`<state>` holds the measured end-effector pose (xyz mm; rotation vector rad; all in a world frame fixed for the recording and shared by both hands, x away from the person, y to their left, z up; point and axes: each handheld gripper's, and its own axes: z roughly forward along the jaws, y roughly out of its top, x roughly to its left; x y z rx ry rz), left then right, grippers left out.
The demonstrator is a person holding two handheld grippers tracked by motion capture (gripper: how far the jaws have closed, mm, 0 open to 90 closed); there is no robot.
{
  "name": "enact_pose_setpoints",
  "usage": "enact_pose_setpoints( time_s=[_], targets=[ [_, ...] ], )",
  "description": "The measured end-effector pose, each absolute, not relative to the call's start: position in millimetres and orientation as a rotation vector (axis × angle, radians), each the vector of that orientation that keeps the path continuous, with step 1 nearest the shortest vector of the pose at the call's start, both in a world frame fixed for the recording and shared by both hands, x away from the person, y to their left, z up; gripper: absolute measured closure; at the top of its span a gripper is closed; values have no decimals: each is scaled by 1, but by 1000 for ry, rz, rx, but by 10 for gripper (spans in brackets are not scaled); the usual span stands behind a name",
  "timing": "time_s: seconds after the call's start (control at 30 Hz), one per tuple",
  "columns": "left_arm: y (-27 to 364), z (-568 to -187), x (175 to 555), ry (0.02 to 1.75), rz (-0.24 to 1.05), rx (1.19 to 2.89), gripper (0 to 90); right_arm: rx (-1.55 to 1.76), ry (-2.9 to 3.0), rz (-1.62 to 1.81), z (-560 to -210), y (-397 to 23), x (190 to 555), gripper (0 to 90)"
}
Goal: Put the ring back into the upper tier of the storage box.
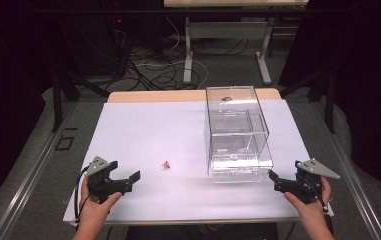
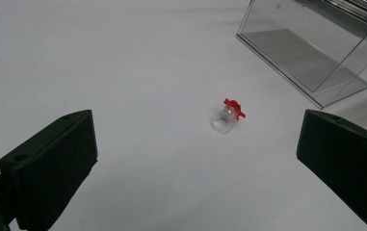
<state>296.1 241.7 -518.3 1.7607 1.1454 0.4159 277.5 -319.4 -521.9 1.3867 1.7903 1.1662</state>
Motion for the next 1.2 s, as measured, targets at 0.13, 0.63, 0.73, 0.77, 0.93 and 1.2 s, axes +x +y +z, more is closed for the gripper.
enact_pose_setpoints(
  time_s=[0.13, 0.63, 0.73, 0.77, 0.93, 1.2],
  targets=[
    [241, -518, 296, 1141, 427, 1761, 9, 1399, 1798, 1163, -522, -319, 276, 5],
    [221, -509, 305, 1122, 417, 1777, 19, 1359, 1797, 1155, -516, -317, 269, 5],
    [216, -505, 309, 1118, 420, 1791, 41, 1340, 1785, 1168, -515, -316, 269, 5],
    [214, -503, 310, 1118, 420, 1795, 45, 1350, 1788, 1161, -514, -316, 268, 5],
    [203, -495, 318, 1091, 426, 1813, 57, 1352, 1795, 1160, -513, -315, 269, 5],
    [181, -494, 334, 1076, 406, 1838, 123, 1346, 1797, 1160, -513, -315, 269, 5]
  ],
)
